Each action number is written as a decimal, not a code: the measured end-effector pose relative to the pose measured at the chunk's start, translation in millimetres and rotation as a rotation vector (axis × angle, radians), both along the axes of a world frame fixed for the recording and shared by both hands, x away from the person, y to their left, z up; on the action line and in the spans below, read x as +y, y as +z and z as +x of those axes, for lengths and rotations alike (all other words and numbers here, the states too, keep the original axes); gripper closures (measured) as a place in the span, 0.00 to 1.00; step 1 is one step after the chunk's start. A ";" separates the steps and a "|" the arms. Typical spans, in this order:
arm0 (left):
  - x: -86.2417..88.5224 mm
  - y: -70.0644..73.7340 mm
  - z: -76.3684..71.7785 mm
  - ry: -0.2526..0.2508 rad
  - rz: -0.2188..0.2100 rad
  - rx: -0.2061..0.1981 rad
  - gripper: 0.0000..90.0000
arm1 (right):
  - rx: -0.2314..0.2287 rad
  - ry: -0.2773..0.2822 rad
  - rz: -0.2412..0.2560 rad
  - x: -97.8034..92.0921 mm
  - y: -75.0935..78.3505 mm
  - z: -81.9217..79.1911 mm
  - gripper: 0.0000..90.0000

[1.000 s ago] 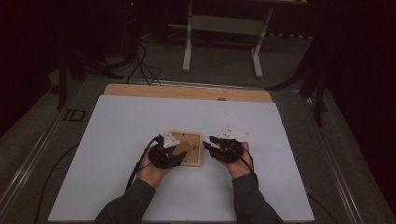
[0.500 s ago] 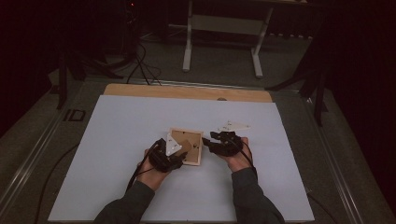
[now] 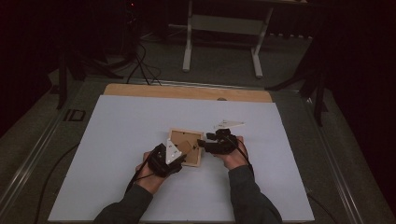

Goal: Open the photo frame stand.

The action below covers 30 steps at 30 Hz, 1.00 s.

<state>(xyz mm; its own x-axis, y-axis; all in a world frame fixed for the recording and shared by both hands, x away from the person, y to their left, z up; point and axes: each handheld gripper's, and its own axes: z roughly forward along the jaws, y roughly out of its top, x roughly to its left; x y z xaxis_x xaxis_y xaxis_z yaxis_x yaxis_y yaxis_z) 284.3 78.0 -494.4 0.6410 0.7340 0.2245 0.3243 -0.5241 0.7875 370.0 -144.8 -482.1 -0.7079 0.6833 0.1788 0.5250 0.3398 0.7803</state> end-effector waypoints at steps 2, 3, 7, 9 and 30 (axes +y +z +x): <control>-0.8 -0.7 -1.7 -0.003 0.007 -0.012 0.57 | 0.015 0.017 0.015 2.6 -0.6 1.6 0.50; -1.2 -0.7 -2.4 -0.004 0.009 -0.019 0.57 | 0.020 0.018 0.014 3.7 -0.6 2.0 0.49; 0.6 -2.6 -4.6 0.000 0.002 -0.029 0.57 | 0.049 0.029 0.027 5.9 -2.3 6.9 0.47; 1.0 -3.5 -5.7 -0.002 0.005 -0.037 0.57 | 0.062 0.031 0.035 5.8 -3.4 8.6 0.45; 6.3 -6.6 -8.2 -0.035 -0.004 -0.052 0.57 | 0.130 0.070 0.075 5.7 -12.1 19.7 0.48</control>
